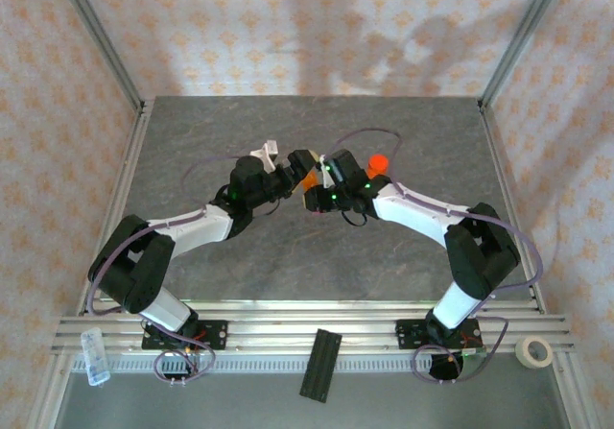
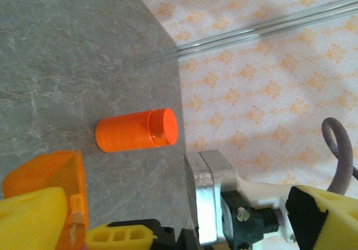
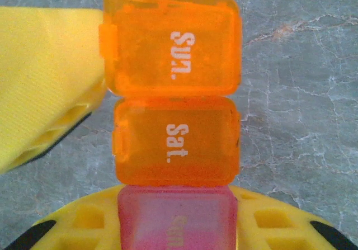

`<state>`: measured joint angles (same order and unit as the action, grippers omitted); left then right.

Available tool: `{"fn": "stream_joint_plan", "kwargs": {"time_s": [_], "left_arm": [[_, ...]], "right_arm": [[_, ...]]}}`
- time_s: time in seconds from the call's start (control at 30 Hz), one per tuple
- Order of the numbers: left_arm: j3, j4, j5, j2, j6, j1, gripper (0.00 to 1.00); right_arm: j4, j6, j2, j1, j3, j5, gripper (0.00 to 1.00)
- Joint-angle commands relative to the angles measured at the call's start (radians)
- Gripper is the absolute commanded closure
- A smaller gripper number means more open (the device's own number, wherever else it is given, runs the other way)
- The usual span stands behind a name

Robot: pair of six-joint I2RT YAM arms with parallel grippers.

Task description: Sort the pills into containers

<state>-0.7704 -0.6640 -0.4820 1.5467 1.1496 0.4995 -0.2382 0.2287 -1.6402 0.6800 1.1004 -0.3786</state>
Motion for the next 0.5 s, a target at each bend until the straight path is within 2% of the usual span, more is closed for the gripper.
{"fn": "stream_joint_plan", "kwargs": {"time_s": [0.0, 0.23, 0.47], "left_arm": [[0.005, -0.126, -0.022, 0.009, 0.046, 0.023, 0.01], [0.017, -0.138, 0.014, -0.029, 0.056, 0.030, 0.01], [0.042, 0.206, 0.220, -0.186, -0.105, 0.004, 0.00]], "right_arm": [[0.044, 0.001, 0.024, 0.009, -0.013, -0.010, 0.71], [0.045, 0.003, 0.022, 0.006, -0.021, -0.002, 0.71], [0.026, -0.026, 0.015, 0.005, -0.042, -0.001, 0.71]]}}
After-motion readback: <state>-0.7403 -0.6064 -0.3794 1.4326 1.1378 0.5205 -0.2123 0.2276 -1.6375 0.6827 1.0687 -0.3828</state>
